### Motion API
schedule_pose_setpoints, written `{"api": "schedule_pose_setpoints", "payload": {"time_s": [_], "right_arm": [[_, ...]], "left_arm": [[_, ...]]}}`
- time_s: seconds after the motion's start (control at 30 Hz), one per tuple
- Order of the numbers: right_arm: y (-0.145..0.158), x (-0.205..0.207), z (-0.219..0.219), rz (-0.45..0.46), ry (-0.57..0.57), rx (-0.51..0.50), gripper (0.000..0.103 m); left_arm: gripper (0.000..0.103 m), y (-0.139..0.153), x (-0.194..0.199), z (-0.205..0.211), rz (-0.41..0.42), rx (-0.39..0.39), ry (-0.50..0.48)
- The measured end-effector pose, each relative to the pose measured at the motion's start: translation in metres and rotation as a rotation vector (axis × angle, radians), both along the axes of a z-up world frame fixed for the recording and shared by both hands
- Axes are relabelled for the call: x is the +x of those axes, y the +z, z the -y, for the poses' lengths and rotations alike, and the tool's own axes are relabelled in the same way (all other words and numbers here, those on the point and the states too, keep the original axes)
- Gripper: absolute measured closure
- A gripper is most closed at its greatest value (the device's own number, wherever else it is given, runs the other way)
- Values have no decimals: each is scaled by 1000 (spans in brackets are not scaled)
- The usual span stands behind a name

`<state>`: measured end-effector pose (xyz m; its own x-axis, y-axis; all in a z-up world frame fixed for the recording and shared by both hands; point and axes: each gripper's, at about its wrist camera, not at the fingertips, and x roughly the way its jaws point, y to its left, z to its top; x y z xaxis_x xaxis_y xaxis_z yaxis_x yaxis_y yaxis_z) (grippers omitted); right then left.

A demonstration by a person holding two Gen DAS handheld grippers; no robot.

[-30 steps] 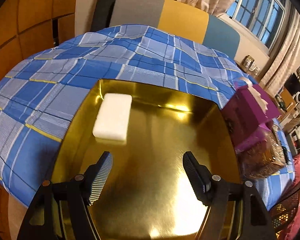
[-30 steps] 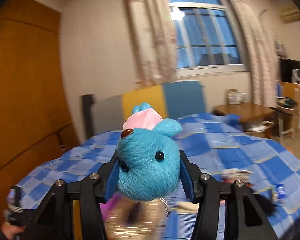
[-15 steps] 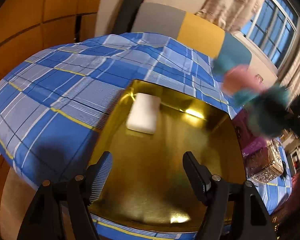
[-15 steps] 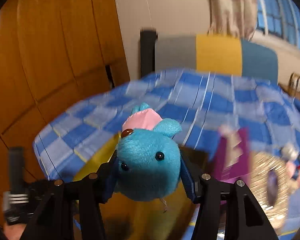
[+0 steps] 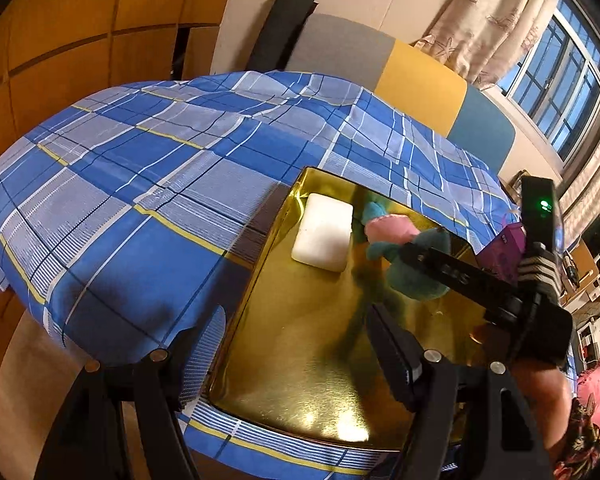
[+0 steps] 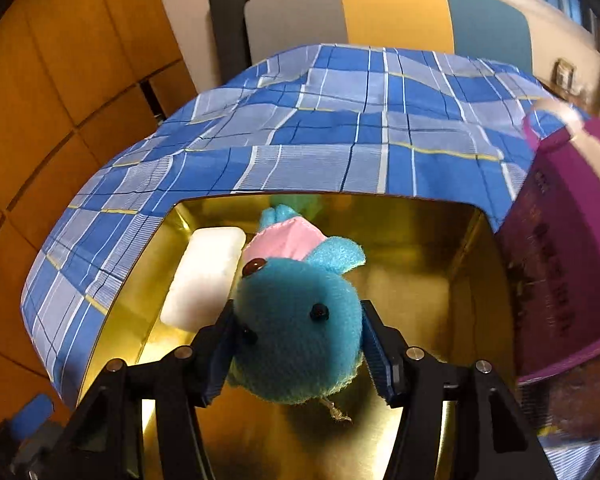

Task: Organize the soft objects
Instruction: 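Lower the blue plush into the gold tray and open the right gripper, then move the right tool to the black beaded scrunchie while the left tool approaches the beige rolled cloth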

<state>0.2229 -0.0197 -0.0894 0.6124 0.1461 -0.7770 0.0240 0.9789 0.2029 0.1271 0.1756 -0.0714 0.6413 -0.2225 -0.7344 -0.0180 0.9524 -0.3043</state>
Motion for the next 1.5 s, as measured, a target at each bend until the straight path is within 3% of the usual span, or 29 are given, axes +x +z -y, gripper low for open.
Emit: {"api": "schedule_pose_setpoints", "payload": {"time_s": [0.13,0.2,0.3,0.73,1.0,1.27,1.5], "right_arm": [[-12,10,-13,-53,24,79,34],[-12,7,-17,-42,48,88,31],[-3,-6,-15,-4,92,122,19],[46,-69,11,96,176,86,19],[85,-121,34,248,230,-4,19],[117,-167,105,387,119,-53,19],[120,-182,194,362,-56,-42,19]], "left_arm": [[29,-2,1,-2,-15,-8,2],[29,-2,0,-3,-13,-4,1],[29,-2,0,-4,-16,0,2],[29,-1,-2,25,-17,-2,-58],[29,-3,-9,49,-21,-26,-115],[29,7,-21,93,17,-8,-245],[29,22,-39,140,73,-5,-394]]}}
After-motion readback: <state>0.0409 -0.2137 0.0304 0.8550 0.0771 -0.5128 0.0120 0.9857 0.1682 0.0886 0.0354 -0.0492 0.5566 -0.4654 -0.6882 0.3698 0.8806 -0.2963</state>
